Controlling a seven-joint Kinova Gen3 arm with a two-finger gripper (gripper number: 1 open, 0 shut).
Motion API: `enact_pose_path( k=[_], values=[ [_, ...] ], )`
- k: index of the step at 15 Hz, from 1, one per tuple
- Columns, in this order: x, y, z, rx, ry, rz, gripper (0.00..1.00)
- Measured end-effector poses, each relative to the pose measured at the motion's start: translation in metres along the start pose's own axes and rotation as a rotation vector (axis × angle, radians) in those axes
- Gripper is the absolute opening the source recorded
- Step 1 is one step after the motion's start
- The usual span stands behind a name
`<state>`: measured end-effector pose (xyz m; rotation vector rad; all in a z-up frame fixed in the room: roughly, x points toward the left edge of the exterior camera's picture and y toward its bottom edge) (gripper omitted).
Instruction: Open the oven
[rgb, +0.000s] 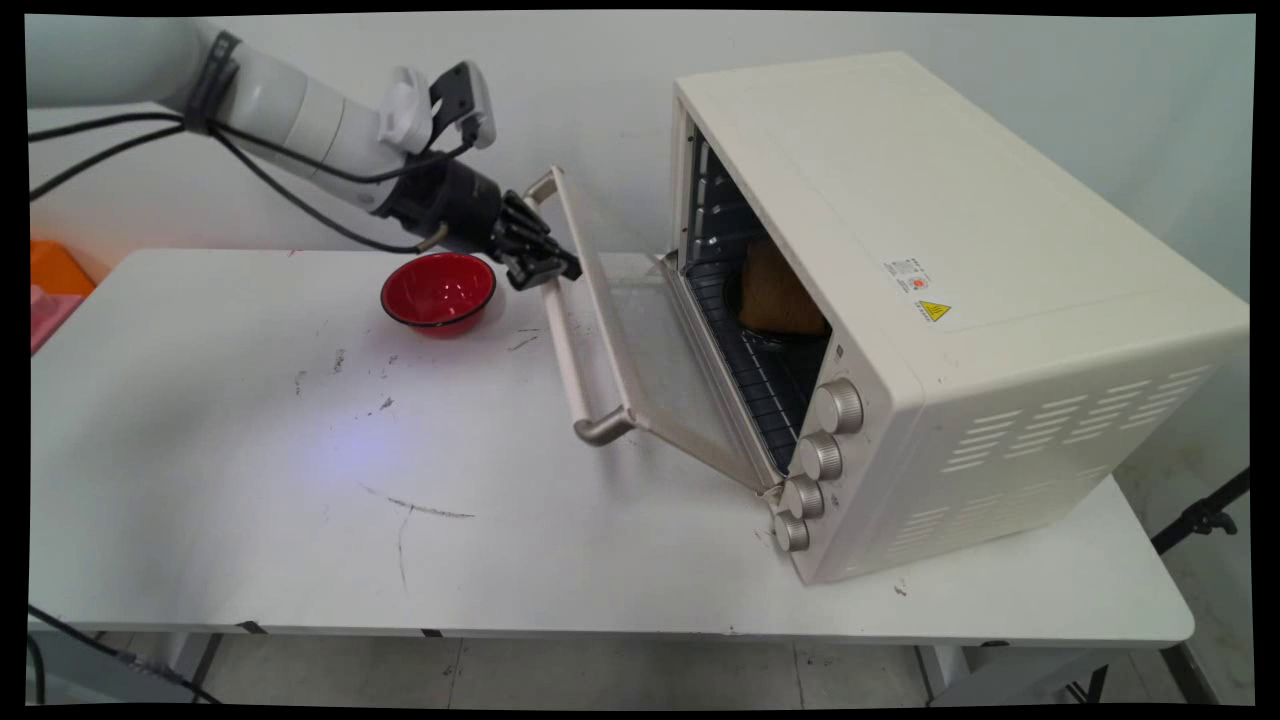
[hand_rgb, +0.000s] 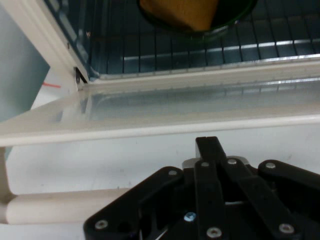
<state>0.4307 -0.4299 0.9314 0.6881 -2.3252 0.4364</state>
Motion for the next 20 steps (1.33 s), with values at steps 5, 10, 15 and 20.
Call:
enact_pose_path(
  k=[5, 10, 15, 20],
  values=[
    [-0.028, -0.003, 0.005, -0.011, -0.012, 0.009, 0.0],
    [-0.055, -0.006, 0.012, -0.025, -0.018, 0.013, 0.0],
    [-0.079, -0.008, 0.017, -0.04, -0.02, 0.003, 0.0],
    [-0.097, -0.008, 0.022, -0.054, -0.023, -0.005, 0.0]
  ],
)
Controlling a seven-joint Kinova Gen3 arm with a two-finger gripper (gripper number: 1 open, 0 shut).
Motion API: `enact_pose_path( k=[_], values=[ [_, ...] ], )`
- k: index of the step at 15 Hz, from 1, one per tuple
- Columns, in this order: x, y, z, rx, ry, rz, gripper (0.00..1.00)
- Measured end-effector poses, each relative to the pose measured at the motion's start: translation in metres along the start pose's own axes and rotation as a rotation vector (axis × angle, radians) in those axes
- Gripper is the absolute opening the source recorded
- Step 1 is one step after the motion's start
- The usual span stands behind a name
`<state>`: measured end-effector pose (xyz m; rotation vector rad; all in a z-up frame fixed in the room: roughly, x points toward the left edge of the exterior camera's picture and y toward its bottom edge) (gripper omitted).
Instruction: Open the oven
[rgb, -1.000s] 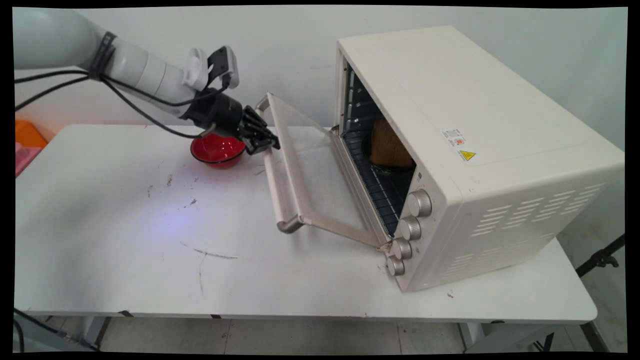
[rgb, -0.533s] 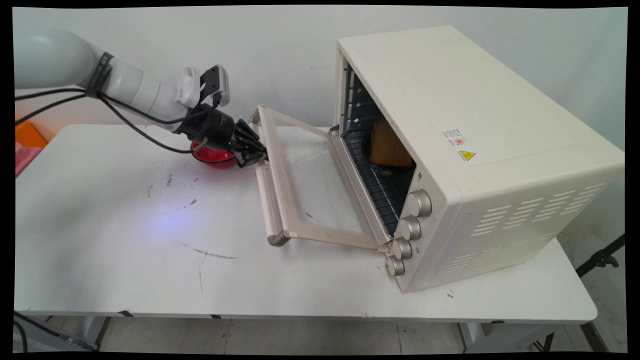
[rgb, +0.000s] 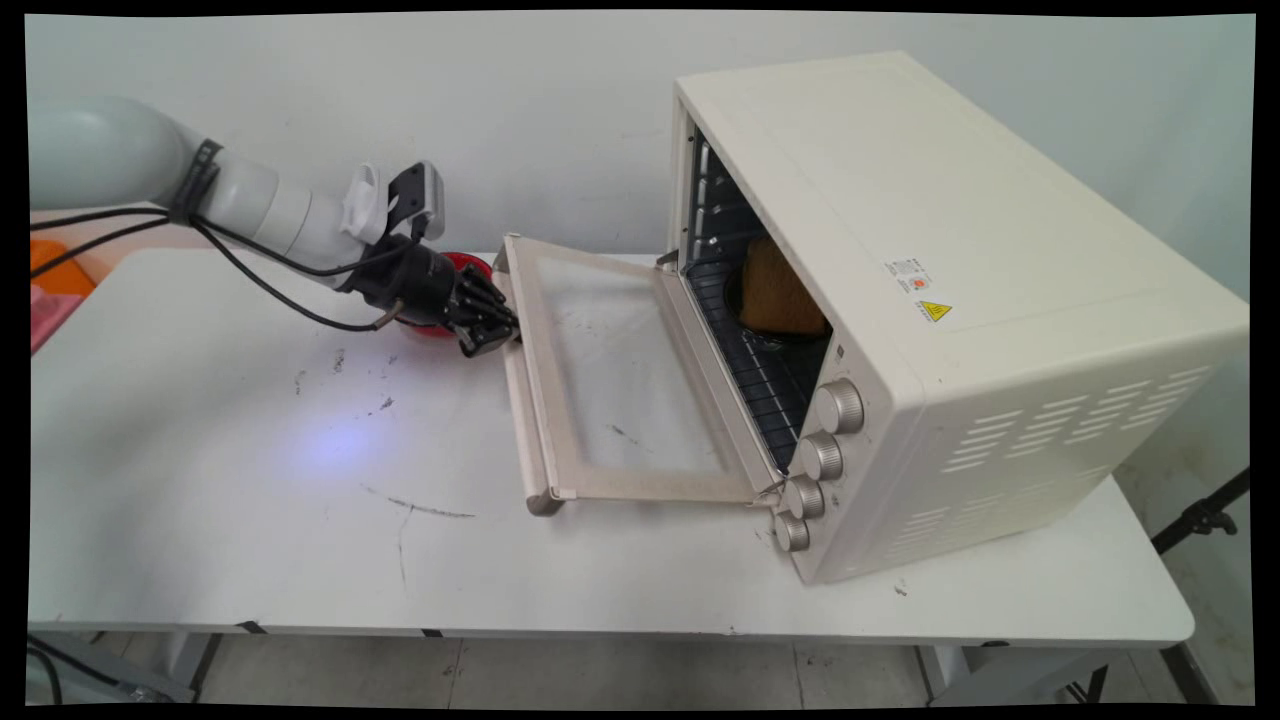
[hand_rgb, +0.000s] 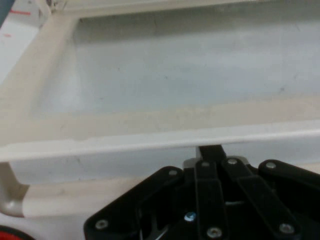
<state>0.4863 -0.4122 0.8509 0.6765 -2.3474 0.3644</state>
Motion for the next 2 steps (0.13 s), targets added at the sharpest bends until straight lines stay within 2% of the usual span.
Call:
enact_pose_path(
  k=[2],
  values=[
    [-0.006, -0.0003, 0.001, -0.004, 0.0, -0.004, 0.0]
  ],
)
